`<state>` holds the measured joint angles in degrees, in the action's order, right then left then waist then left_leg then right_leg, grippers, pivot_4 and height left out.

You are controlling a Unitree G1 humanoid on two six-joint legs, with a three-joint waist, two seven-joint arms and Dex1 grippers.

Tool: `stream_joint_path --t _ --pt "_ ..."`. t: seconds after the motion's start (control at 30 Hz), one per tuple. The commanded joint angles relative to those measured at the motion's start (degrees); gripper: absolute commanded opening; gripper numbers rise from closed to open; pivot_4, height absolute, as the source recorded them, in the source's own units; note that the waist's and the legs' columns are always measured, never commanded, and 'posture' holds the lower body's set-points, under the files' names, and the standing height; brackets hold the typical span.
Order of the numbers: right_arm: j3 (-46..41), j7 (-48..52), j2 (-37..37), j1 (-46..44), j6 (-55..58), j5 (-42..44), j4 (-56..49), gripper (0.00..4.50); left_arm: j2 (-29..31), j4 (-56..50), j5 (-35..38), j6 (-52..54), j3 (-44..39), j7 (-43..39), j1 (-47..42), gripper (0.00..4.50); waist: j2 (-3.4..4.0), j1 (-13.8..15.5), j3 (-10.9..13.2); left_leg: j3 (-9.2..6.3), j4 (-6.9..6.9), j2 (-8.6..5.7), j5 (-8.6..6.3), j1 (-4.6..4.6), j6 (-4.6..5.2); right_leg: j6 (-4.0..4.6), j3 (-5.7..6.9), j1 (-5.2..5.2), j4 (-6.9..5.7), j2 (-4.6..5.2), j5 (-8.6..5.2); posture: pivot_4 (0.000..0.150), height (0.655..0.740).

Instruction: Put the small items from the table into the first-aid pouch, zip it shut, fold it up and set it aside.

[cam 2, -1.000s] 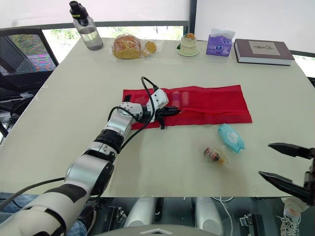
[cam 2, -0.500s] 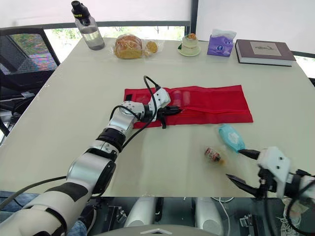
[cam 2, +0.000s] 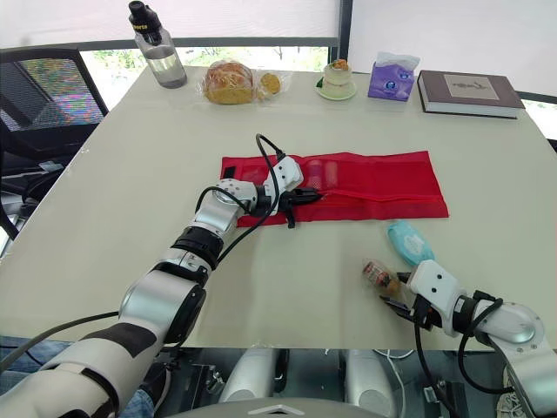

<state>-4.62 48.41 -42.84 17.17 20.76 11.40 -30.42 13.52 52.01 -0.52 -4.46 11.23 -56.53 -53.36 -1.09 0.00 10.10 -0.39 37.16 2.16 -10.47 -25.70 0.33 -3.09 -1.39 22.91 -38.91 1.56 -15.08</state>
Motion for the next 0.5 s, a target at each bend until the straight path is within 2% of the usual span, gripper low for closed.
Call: stream_joint_path --t 0.03,0.07,0.1,0.2,0.3,0.5 --pt "-1.4 -1.5 0.7 -0.8 0.6 1.3 -2.0 0.92 0.2 -1.9 0.0 -0.6 -0.5 -0.1 -0.5 0.00 0.00 0.0 0.0 0.00 0.00 0.00 0.00 0.00 0.00 0.00 0.00 0.00 0.00 0.00 0.00 0.150 0.7400" --pt "-1.6 -1.8 1.0 -0.9 1.2 1.9 -2.6 0.43 0.2 -2.0 0.0 -0.6 -0.5 -0.1 -0.4 0.00 0.00 0.0 0.0 0.00 0.00 0.00 0.00 0.00 0.00 0.00 0.00 0.00 0.00 0.00 0.00 0.150 0.7400" --pt "-1.9 -2.2 1.4 -1.1 2.4 2.9 -3.4 0.38 0.2 -2.0 0.0 -0.6 -0.5 -0.2 -0.4 0.00 0.00 0.0 0.0 -0.01 0.00 0.00 0.00 0.00 0.00 0.01 0.00 0.00 0.00 0.00 0.00 0.150 0.7400" --pt "-2.5 -4.8 2.6 -2.7 9.2 5.9 -6.4 0.38 0.2 -2.2 -0.1 -0.5 -0.4 -0.3 -0.2 0.00 0.00 0.0 0.0 -0.01 0.00 0.00 0.00 0.00 0.00 0.01 0.00 0.00 -0.01 0.00 0.01 0.150 0.7400" --pt "-1.3 -10.5 4.5 -8.2 15.2 5.0 -7.2 0.38 0.1 -2.7 -0.1 -0.4 -0.4 -0.4 0.0 0.00 0.00 -0.1 0.0 -0.02 0.01 0.01 0.00 -0.01 0.00 0.02 0.00 0.00 -0.03 0.00 0.01 0.150 0.7400" --pt "7.1 -17.7 7.4 -21.8 28.3 2.9 -5.2 0.38 -0.7 -6.2 1.2 1.6 -1.1 0.0 1.4 0.00 0.01 -0.1 0.0 -0.04 0.00 0.00 0.00 -0.03 0.00 0.04 0.03 0.01 -0.04 0.00 0.02 0.150 0.7400"
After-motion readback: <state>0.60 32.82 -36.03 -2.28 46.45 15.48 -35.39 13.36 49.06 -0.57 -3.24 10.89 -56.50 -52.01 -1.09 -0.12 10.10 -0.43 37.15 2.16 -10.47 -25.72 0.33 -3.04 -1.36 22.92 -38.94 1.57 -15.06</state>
